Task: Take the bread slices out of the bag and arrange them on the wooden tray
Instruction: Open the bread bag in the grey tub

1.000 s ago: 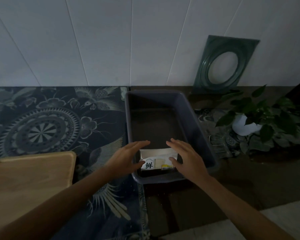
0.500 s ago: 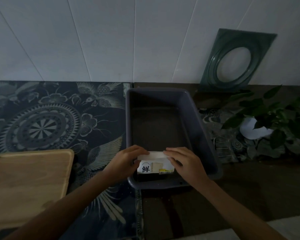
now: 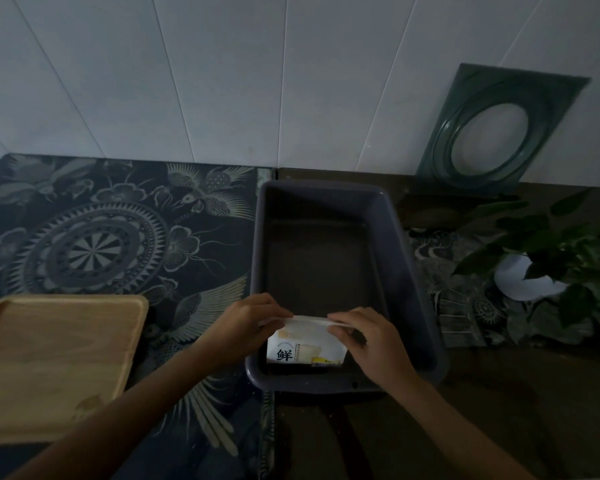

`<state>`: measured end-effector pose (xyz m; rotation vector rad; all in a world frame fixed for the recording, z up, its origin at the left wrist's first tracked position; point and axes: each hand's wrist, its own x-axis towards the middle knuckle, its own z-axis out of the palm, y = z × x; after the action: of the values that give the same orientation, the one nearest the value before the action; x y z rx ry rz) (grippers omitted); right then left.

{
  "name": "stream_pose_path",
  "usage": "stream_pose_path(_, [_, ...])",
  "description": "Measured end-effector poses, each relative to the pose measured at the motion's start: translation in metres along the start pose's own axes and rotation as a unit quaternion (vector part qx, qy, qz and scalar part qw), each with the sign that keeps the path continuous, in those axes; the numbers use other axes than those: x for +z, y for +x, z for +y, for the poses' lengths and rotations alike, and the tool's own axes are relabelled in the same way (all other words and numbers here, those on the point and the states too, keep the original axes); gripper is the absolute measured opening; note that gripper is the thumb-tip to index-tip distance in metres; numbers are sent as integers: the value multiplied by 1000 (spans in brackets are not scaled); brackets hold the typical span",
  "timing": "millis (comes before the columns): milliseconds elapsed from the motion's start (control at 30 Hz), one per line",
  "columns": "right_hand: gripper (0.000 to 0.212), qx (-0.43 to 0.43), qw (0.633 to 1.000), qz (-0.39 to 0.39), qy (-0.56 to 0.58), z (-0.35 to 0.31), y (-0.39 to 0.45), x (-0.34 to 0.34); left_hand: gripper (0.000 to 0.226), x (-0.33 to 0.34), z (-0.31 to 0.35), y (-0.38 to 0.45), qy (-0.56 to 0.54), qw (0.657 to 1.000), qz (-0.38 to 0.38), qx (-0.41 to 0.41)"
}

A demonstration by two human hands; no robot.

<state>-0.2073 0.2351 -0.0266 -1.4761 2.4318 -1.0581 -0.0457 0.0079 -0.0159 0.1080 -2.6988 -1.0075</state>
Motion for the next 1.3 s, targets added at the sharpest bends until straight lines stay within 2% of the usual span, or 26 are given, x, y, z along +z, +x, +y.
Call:
stream_pose_path(200, [22,13,999,17,38,-3,2,-2,27,-5,7,4,-17,1000,0,-6])
stream_pose_path(367, [26,25,997,24,64,-5,0,-2,31,-5,15,3,6,1000,-17,7])
stream_pose_path(600, [26,61,994,34,88,-9,-2,0,30,-4,20,0,8,1000,5,-13])
stream_pose_path(733, [33,41,995,33,79,-12,-6,-2,22,-8,23,-1,-1,999,22,-28])
stream_pose_path(900, [26,18,996,42,70,-14,-2,-5,19,-8,24,-1,-11,998,23,-51])
stream_pose_path(1100, [10,40,995,1,87,-13,6,-8,14,-8,26,1,-40,995,22,-86])
stream_pose_path(1300, [12,56,992,-24,115,-12,12,-11,18,-9,30,13,-52,992,-5,-112])
